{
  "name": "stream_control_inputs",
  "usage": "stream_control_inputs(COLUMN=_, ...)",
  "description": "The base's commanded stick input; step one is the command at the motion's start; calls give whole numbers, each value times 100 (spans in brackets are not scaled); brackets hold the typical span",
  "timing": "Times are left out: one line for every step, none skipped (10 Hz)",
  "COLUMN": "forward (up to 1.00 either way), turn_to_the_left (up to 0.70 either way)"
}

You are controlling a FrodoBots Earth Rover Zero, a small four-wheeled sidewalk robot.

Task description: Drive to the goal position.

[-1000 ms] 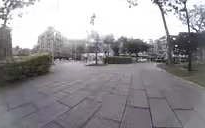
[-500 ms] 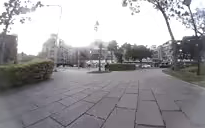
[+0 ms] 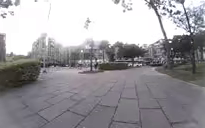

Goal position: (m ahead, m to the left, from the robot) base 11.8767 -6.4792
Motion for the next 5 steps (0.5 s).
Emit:
stream_control_inputs(forward=100, turn_to_the_left=0)
stream_control_inputs(forward=100, turn_to_the_left=-5)
stream_control_inputs(forward=100, turn_to_the_left=-18)
stream_control_inputs(forward=100, turn_to_the_left=-32)
stream_control_inputs(forward=100, turn_to_the_left=-40)
